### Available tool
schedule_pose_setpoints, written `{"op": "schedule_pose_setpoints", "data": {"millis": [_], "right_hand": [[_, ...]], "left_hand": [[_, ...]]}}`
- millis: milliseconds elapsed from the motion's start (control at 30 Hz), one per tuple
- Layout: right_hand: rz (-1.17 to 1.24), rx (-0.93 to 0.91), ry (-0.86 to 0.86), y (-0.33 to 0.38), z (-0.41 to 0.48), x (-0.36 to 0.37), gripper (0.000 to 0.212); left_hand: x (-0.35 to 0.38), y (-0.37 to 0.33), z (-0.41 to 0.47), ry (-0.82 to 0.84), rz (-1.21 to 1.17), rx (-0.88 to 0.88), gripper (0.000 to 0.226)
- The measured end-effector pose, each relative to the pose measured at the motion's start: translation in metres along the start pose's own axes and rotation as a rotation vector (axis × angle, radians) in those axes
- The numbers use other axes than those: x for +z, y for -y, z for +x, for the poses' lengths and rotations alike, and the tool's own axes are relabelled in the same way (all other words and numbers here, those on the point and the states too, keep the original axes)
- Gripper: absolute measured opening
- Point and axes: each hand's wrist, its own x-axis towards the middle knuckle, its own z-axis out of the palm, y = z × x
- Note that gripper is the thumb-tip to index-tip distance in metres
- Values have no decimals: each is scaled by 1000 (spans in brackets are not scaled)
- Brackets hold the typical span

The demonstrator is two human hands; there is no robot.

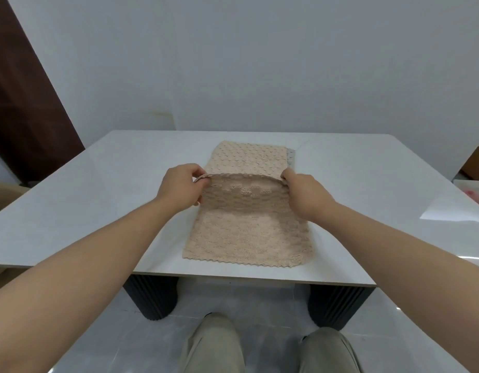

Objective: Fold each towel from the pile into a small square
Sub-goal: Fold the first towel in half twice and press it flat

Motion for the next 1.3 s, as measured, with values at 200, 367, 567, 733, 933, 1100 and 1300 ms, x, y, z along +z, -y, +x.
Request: {"op": "schedule_pose_setpoints", "data": {"millis": [200, 367, 567, 733, 933, 1100, 1300], "right_hand": [[40, 32, 12, 8, -18, 0, 38], [56, 95, -150, 17, -57, 14, 44], [217, 55, -182, 18, -97, 41, 42], [257, 8, -185, 10, -116, 62, 27], [245, -78, -243, 4, -128, 78, 20], [262, -108, -285, 2, -138, 85, 18], [237, -98, -312, 0, -138, 86, 16]], "left_hand": [[5, 17, -10, 15, -192, -80, 12], [9, 27, -52, 8, -129, -60, 19], [16, 43, -98, -38, -93, 39, 24], [22, 57, -113, 51, 48, 141, 27], [23, 66, -119, 129, 60, 168, 27], [25, 68, -122, 94, 30, 178, 28], [26, 73, -123, 89, 71, 223, 21]]}}
